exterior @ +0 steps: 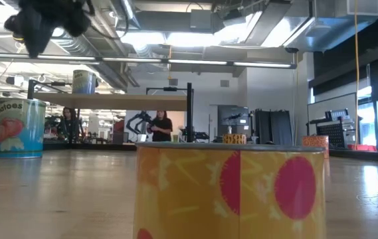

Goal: Pick and place cans onto a shelf
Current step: Put the top blue canned tomatoes on the shelf aligned with the other blue canned peas

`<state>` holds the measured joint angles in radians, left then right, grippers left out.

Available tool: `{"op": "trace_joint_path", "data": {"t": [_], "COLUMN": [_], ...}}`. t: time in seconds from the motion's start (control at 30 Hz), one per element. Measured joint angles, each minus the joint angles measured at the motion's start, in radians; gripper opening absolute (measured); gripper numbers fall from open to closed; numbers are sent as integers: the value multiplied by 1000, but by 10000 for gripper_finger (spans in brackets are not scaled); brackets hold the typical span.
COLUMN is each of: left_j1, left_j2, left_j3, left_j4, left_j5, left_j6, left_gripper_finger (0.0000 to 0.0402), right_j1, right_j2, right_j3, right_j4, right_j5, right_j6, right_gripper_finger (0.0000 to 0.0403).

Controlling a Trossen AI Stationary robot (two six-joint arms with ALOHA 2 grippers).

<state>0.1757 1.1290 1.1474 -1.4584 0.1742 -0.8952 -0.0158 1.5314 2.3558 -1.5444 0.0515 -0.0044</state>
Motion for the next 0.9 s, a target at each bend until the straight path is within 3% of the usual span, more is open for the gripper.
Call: {"op": "trace_joint_path", "data": {"t": [0.2, 0.37, 0.9], "left_j1": [-44, -98, -188], "left_j2": [0, 0, 0], "left_j3": [-105, -132, -214], "left_j4": [117, 132, 242], "left_j5": [-9, -106, -177], "left_j6": [-42, -92, -121], "left_gripper_finger": [77, 77, 77], "right_j1": [0, 0, 0], "right_j2": [0, 0, 0], "right_j3": [0, 0, 0], "right_j4": [0, 0, 0], "right_j5": [0, 0, 0], "right_j6": [0, 0, -4], "right_gripper_finger": [11, 11, 11]}}
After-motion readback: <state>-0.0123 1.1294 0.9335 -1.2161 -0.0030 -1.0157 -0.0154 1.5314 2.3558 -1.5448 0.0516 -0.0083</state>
